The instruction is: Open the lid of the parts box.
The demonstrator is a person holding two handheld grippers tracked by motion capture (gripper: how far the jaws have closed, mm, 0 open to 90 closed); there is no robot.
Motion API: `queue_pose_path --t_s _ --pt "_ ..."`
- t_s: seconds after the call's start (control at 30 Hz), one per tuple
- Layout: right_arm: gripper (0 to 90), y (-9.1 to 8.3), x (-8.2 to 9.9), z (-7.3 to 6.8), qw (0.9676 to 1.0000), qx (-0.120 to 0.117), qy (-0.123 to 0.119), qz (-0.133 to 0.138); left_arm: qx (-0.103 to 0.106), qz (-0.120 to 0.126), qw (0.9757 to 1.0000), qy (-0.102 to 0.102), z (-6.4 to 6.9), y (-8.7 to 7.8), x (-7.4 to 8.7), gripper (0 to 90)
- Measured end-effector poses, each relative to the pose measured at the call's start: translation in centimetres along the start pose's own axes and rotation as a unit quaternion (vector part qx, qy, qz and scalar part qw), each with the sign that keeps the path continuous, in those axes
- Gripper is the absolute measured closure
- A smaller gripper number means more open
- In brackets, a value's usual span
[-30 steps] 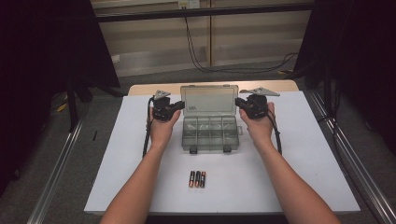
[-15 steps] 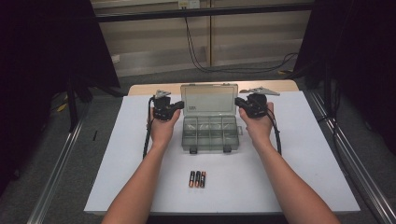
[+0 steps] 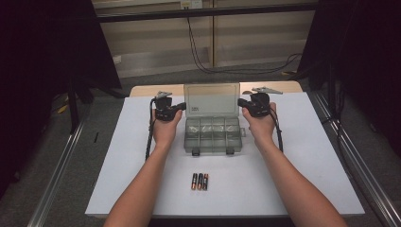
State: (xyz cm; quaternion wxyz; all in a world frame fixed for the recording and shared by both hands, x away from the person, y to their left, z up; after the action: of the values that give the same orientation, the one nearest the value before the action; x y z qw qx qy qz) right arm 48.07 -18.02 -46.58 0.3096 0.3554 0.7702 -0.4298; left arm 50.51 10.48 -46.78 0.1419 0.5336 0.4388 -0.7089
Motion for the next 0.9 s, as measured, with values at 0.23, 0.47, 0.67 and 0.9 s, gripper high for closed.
queue_pose_path --t_s 0.23,0.47,0.67,0.9 --pt "87.5 0.1 -0.1 0.3 0.9999 -0.012 0.001 -0.004 0.042 0.017 0.9983 -0.037 -1.1 0.8 0.7 76.7" --pt "87.8 0.4 -0.1 0.3 0.9999 -0.01 0.002 -0.003 0.05 0.015 0.9979 -0.038 -1.3 1.6 0.9 83.7" --pt "88.0 1.1 -0.2 0.7 0.9999 -0.007 0.01 -0.011 0.043 -0.002 0.9983 -0.041 -1.4 2.0 0.8 85.3" --pt "83.9 1.9 0.2 1.4 0.9983 -0.019 0.045 -0.03 0.044 -0.011 0.9974 -0.056 -1.6 2.4 0.7 85.3"
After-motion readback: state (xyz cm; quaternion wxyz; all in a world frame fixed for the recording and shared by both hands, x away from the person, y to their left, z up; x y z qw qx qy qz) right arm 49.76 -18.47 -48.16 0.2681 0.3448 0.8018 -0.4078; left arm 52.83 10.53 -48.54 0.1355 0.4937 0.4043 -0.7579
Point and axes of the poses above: each handheld gripper's, and its own axes: y roughly forward along the jaws, x roughly out of its underside, z roughly to its right, the point moved 5 cm from there along y, roughly forward along the jaws, and after that the axes turned 14 degrees about y, right-handed, at the moved point
